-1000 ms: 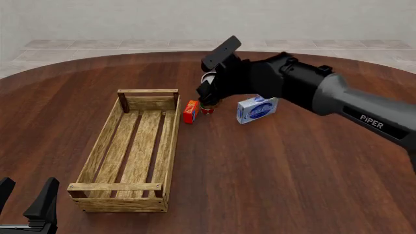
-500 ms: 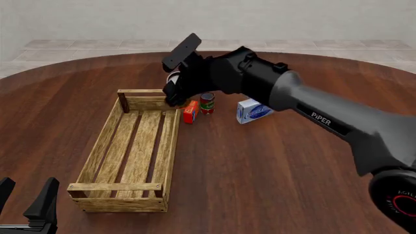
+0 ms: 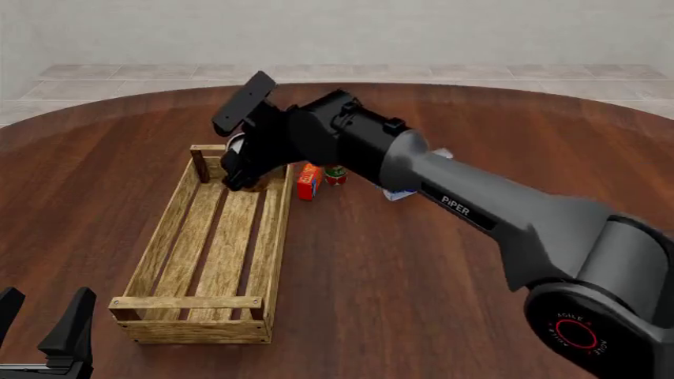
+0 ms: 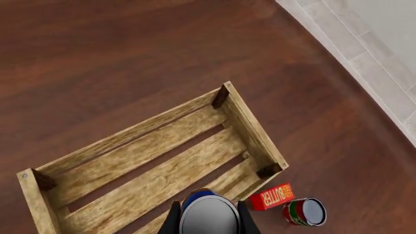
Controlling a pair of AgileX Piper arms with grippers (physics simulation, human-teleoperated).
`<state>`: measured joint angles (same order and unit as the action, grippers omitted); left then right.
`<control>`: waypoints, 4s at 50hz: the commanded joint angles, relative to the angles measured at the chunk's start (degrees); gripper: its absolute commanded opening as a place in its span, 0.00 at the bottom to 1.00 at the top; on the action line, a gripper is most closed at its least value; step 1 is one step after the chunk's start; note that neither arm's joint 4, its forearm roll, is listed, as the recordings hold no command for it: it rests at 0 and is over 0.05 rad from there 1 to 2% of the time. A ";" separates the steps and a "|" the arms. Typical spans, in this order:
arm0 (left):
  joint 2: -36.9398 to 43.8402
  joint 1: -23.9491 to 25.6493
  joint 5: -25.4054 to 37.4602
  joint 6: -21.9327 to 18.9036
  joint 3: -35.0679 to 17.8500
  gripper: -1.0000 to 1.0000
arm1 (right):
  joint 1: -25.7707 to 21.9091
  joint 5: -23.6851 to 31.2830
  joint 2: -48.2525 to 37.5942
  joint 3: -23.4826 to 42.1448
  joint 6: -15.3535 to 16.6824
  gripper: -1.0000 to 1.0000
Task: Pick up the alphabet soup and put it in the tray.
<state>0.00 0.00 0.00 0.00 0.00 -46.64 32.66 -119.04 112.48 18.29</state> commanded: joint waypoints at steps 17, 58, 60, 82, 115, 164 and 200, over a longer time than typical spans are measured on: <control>0.00 0.00 0.00 0.00 0.00 1.00 | -4.38 -3.30 -3.58 0.20 -5.41 0.00; 0.00 0.00 0.00 0.00 0.00 1.00 | -5.62 -8.21 -6.73 -5.06 -7.83 0.00; 0.00 0.00 0.00 0.00 0.00 1.00 | -5.63 -8.24 -6.77 -5.18 -7.84 0.00; 0.00 0.00 0.00 0.00 0.00 1.00 | -5.92 -9.51 -7.40 -6.81 -8.08 0.00; 0.00 0.00 0.00 0.00 0.00 1.00 | -6.16 -10.98 -8.45 -8.44 -8.75 0.00; 0.00 0.00 0.00 0.00 0.00 1.00 | -5.88 -12.94 -10.51 -9.68 -9.72 0.00; 0.00 0.00 0.00 0.00 0.00 1.00 | -6.04 -13.93 -11.30 -10.49 -10.30 0.00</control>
<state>0.00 0.00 0.00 0.00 0.00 -52.74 19.14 -130.60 101.75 9.30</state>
